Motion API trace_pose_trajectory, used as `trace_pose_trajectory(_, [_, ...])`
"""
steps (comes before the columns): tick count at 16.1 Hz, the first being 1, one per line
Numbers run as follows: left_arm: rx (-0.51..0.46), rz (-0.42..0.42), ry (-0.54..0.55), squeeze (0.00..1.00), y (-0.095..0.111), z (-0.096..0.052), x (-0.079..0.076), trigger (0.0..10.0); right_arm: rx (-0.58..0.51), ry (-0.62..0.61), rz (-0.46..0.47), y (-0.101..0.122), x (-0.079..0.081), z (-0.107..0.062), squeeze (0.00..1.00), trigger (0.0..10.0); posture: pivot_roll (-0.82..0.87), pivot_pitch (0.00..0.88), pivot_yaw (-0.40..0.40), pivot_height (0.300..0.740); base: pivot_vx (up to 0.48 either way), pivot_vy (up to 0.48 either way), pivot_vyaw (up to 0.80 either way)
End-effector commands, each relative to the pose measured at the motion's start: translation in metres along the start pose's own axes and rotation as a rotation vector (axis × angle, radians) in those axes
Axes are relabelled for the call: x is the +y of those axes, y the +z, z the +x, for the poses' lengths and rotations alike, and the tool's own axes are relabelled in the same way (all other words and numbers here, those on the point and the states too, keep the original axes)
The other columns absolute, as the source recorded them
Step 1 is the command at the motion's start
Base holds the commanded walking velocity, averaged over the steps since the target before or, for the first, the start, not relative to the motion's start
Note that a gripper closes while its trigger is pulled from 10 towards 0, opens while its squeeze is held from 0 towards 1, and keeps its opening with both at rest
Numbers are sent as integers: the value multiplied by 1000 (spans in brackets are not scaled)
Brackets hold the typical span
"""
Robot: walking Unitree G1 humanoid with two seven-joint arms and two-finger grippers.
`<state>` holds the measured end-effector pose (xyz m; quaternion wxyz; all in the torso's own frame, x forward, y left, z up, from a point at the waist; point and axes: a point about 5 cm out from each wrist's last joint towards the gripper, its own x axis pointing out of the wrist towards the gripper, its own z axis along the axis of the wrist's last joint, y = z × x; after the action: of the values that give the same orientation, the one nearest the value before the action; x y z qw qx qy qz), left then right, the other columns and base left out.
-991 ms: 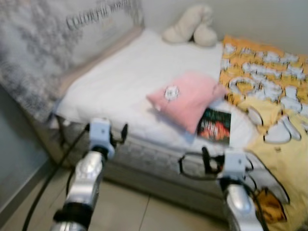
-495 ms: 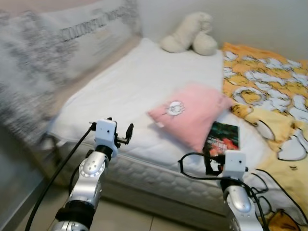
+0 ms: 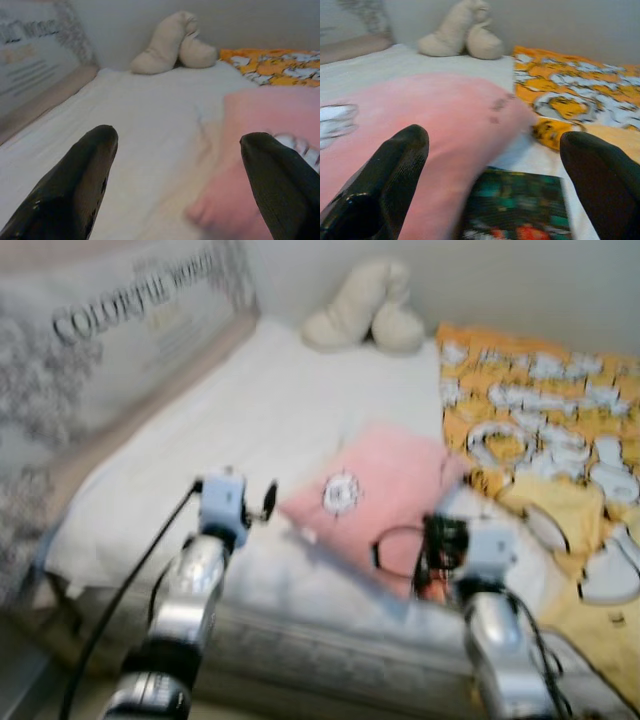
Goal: Clean up the room
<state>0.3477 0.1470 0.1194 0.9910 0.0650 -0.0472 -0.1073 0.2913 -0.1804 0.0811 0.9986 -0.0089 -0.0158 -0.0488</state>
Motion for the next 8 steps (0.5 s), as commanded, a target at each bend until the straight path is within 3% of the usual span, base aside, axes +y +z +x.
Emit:
trace_pose_trajectory(1, [21,-6,-13,0,2,7,-4,10000,9,-44,65,6,-11,6,0,10000,61,0,-7,740,442,0,0])
trace_pose_trajectory(3, [33,36,-34,0,18,23,7,10000,40,-123,301,17,-17,20,0,10000,72,0,-29,740,0,0,0])
trace_pose_trajectory(4, [32,111,-46,0,39,41,16,10000,-6,-122,303,36,-20,33,0,10000,80,0,-32,740,0,0,0])
trace_pose_trajectory(5, [54,137,-64,0,48,50,18,10000,-24,-114,297,43,-22,37,0,10000,76,0,-34,740,0,0,0])
trace_pose_trajectory(7, [183,157,-179,0,55,63,10,10000,22,-165,396,38,-35,42,0,10000,66,0,-33,740,0,0,0])
trace_pose_trajectory(8, [283,137,-250,0,52,66,2,10000,94,-205,551,24,-43,41,0,10000,56,0,-28,740,0,0,0])
